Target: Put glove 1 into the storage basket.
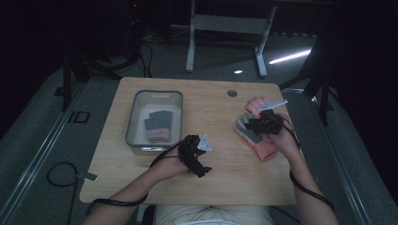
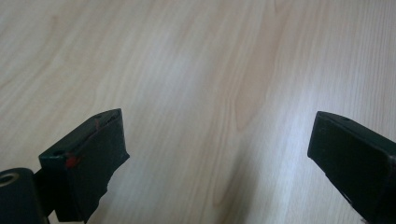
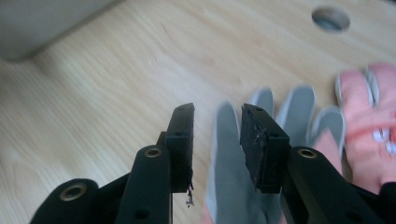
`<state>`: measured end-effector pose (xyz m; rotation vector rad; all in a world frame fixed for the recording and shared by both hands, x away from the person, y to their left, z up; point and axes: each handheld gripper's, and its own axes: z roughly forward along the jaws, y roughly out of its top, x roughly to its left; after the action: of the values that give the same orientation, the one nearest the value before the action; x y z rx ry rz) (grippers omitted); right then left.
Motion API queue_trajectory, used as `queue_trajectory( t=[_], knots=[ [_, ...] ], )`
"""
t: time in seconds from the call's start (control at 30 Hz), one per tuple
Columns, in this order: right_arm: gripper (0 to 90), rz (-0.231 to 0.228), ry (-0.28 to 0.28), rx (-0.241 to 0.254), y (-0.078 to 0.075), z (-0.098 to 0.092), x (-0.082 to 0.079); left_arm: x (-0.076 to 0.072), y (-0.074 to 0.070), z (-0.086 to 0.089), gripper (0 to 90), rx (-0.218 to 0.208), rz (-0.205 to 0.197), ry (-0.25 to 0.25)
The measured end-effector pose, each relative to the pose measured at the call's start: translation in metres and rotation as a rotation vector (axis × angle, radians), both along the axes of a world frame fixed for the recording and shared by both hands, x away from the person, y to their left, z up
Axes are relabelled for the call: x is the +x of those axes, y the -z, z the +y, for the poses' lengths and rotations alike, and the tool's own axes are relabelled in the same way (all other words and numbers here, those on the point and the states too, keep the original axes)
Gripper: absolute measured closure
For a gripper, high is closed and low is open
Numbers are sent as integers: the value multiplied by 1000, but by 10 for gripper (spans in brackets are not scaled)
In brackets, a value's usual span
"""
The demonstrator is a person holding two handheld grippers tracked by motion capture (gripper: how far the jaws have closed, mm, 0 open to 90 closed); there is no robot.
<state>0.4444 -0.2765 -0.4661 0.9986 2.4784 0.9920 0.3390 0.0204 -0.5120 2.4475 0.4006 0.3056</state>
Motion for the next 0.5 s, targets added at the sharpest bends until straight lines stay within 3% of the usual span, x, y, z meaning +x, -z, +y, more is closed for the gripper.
queue_trajectory(
  t=[0.33, 0.5],
  knots=[
    [635, 40, -25, -130, 22, -19, -3, -17, 29, 3, 40, 14, -4, 11],
    [668, 69, -8, -206, 37, -23, 3, -22, 38, 7, 41, 20, -14, 1]
  ],
)
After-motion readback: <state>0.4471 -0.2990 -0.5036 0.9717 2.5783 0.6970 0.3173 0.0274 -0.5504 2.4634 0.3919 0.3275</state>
